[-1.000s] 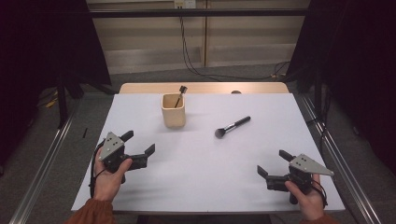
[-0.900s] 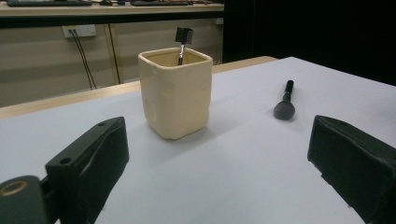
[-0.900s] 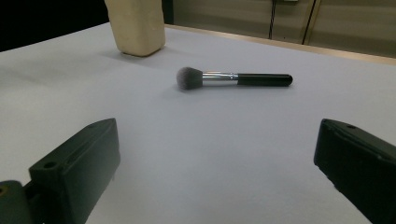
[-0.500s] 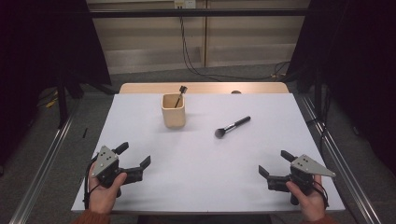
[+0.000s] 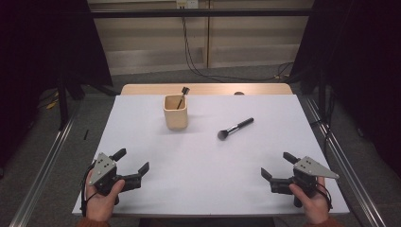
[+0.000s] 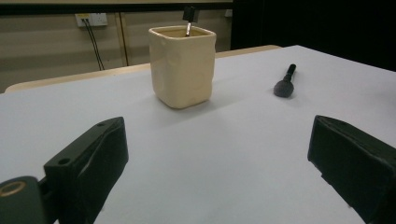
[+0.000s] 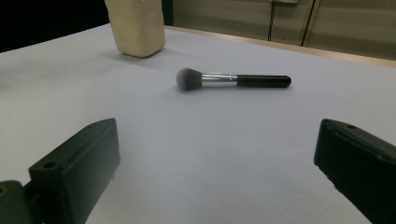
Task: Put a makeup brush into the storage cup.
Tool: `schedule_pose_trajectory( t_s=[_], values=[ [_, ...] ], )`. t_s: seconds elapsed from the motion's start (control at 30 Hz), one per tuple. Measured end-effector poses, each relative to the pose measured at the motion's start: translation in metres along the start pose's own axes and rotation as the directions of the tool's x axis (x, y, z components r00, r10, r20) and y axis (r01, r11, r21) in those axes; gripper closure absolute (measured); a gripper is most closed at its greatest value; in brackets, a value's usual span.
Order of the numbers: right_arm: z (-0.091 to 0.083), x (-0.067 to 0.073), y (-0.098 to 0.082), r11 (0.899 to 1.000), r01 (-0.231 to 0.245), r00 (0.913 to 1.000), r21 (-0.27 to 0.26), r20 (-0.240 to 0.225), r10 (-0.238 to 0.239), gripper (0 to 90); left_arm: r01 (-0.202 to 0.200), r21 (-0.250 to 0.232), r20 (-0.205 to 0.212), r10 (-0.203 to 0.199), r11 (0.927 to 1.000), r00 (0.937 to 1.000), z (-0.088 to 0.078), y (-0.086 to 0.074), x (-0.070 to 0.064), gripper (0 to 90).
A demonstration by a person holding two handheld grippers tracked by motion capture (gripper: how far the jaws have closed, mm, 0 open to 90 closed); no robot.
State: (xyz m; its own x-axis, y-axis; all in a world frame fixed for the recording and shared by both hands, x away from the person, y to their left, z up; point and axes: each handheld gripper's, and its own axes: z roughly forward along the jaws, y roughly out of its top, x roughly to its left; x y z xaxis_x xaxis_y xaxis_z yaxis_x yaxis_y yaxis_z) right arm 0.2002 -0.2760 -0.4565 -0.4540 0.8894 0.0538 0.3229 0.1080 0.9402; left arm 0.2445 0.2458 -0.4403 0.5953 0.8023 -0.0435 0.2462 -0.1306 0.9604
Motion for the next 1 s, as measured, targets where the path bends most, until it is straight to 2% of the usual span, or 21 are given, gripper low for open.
schedule_pose_trajectory(
  t_s=[0.1, 0.2, 0.33, 0.4, 0.43, 0.53, 0.6, 0.8, 1.0],
  values=[
    [0.0, -0.001, 0.0, 1.0, -0.004, 1.0, -0.003, 0.008, 0.004, 0.0, -0.002, 0.008, 0.015, 0.002, 1.0, 0.9999, 0.0, 0.0, 0.001, 4.7],
    [-0.001, -0.001, 0.001, 1.0, -0.009, 0.9999, -0.006, 0.01, 0.009, 0.0, 0.005, -0.003, 0.013, -0.005, 1.0, 0.9999, -0.001, 0.0, 0.001, 4.7],
    [-0.002, -0.001, 0.002, 1.0, -0.007, 0.9999, -0.017, 0.01, 0.007, 0.0, 0.023, -0.018, -0.007, -0.024, 0.9996, 0.9997, -0.002, 0.001, 0.002, 4.7],
    [-0.003, -0.002, 0.002, 1.0, -0.004, 1.0, -0.02, 0.006, 0.004, 0.0, 0.004, -0.01, -0.002, -0.004, 0.9999, 1.0, -0.001, 0.002, 0.002, 4.7],
    [-0.003, -0.002, 0.002, 1.0, -0.008, 0.9999, -0.025, 0.008, 0.008, 0.0, 0.014, -0.011, 0.004, -0.014, 0.9998, 0.9999, -0.001, 0.002, 0.0, 4.7],
    [-0.003, -0.002, 0.004, 0.999, 0.003, 1.0, -0.035, 0.004, -0.003, 0.0, -0.005, -0.013, 0.026, 0.006, 0.9999, 0.9997, -0.001, 0.003, -0.004, 4.7],
    [-0.002, -0.002, 0.006, 0.999, 0.001, 1.0, -0.043, 0.004, -0.001, 0.0, -0.017, -0.015, 0.031, 0.017, 0.9997, 0.9994, 0.0, 0.004, -0.005, 4.7],
    [0.005, -0.006, 0.014, 0.998, -0.005, 1.0, -0.062, 0.002, 0.005, 0.0, -0.001, -0.016, 0.024, 0.001, 0.9999, 0.9997, 0.0, 0.003, -0.003, 4.6],
    [0.014, -0.008, 0.022, 0.998, 0.016, 0.9999, -0.066, -0.001, -0.016, 0.0, 0.001, -0.016, 0.012, 0.0, 0.9999, 0.9999, -0.001, 0.002, 0.0, 4.6]
  ],
)
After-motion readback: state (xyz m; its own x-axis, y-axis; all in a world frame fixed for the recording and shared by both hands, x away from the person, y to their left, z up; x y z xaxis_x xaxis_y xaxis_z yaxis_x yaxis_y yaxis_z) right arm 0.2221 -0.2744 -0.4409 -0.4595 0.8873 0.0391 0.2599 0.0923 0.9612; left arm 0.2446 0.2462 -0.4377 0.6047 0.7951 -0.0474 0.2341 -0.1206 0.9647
